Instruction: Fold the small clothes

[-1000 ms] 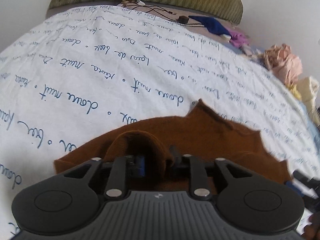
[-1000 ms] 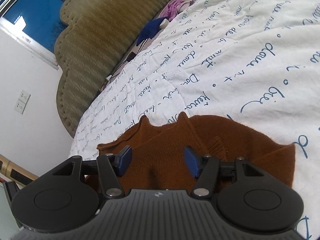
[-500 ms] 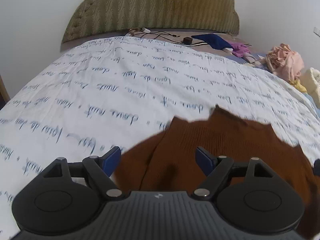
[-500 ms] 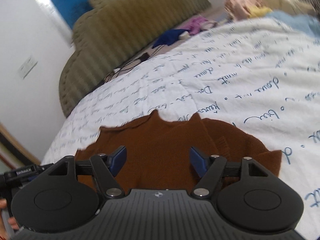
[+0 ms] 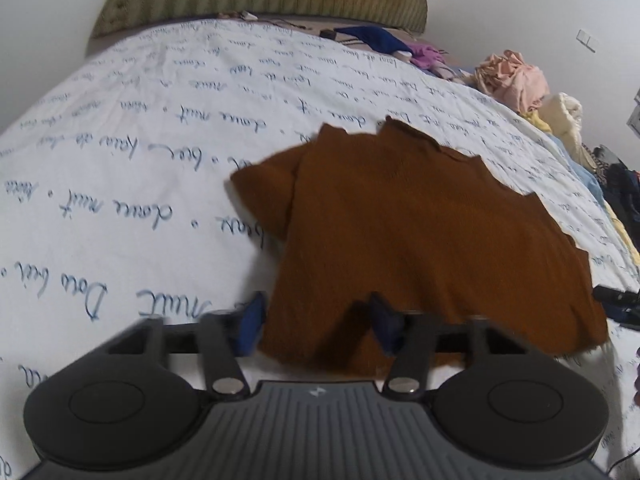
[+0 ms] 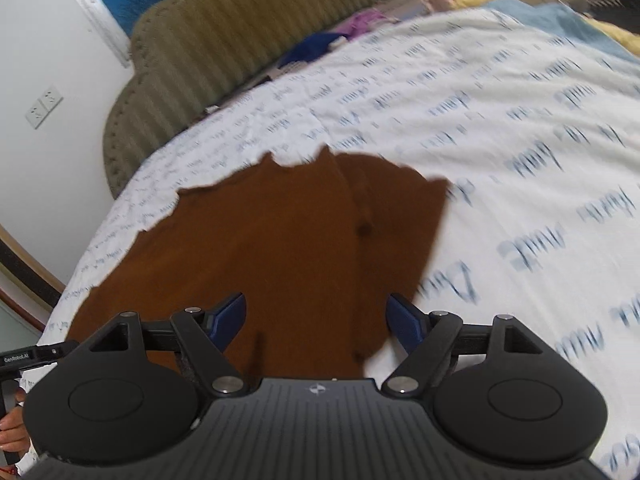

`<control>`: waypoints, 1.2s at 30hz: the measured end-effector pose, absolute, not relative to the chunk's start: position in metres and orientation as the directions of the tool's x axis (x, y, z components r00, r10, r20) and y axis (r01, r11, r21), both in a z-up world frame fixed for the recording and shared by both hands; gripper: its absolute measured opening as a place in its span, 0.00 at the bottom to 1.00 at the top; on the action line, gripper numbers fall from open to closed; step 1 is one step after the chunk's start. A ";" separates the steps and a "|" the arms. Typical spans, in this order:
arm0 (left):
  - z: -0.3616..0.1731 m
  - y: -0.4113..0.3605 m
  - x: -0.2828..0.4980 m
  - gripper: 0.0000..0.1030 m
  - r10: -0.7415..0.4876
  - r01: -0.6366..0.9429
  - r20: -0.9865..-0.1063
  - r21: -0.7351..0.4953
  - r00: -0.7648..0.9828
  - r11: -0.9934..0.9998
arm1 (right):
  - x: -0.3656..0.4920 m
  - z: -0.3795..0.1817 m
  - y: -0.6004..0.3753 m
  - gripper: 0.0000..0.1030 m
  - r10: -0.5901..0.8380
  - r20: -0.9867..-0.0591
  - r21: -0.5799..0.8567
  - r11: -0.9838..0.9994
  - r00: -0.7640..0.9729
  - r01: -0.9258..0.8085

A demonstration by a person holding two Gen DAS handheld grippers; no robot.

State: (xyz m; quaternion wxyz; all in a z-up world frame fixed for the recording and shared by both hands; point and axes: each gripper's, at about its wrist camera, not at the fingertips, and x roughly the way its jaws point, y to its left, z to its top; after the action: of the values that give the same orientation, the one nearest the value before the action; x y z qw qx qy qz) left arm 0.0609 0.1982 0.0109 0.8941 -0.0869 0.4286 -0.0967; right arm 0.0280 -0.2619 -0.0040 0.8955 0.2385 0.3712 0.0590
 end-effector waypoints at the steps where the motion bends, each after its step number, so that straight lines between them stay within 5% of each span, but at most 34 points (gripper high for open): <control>1: 0.010 0.197 0.061 0.22 -0.246 0.098 -0.755 -0.236 0.607 0.967 | 0.024 -0.007 -0.263 0.75 0.286 -0.646 0.476 0.876 0.708 0.081; 5: 0.008 0.192 0.056 0.08 -0.231 0.097 -0.753 -0.219 0.616 0.971 | 0.009 -0.017 -0.255 0.68 0.343 -0.655 0.496 0.867 0.673 0.040; 7: 0.009 0.191 0.054 0.05 -0.213 0.084 -0.752 -0.206 0.624 0.975 | 0.006 -0.018 -0.243 0.32 0.308 -0.681 0.431 0.902 0.665 0.023; 9: 0.012 0.193 0.051 0.05 -0.203 0.079 -0.754 -0.197 0.625 0.977 | 0.005 -0.016 -0.237 0.18 0.279 -0.687 0.387 0.922 0.671 0.013; 14: 0.022 0.199 0.038 0.03 -0.108 0.086 -0.754 -0.068 0.648 0.994 | -0.008 0.014 -0.236 0.13 0.221 -0.639 0.306 0.952 0.737 -0.020; 18: 0.001 0.206 0.044 0.02 0.009 0.025 -0.791 0.031 0.612 0.999 | -0.001 0.008 -0.233 0.12 0.167 -0.690 0.216 0.976 0.704 -0.021; 21: -0.001 0.218 0.040 0.02 -0.001 -0.010 -0.794 -0.008 0.609 1.000 | 0.002 -0.003 -0.232 0.12 0.151 -0.731 0.181 0.983 0.665 -0.024; 26: 0.035 0.212 0.029 0.03 0.022 -0.035 -0.711 -0.004 0.702 0.999 | -0.012 0.022 -0.224 0.31 0.058 -0.663 0.120 0.992 0.747 0.030; 31: 0.055 0.180 0.050 0.04 -0.081 0.049 -0.688 -0.066 0.721 0.997 | -0.002 0.045 -0.194 0.57 0.187 -0.584 0.179 0.979 0.790 -0.099; 36: 0.035 0.146 0.079 0.04 -0.113 0.097 -0.711 -0.064 0.694 0.993 | 0.016 0.025 -0.137 0.62 0.256 -0.618 0.102 0.964 0.743 -0.247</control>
State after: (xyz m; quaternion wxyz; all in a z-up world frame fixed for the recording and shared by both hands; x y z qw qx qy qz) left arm 0.0787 0.1456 0.0348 0.9202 -0.0105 0.3872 -0.0572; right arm 0.0159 -0.1370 0.0252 0.9335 0.0067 0.3323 0.1348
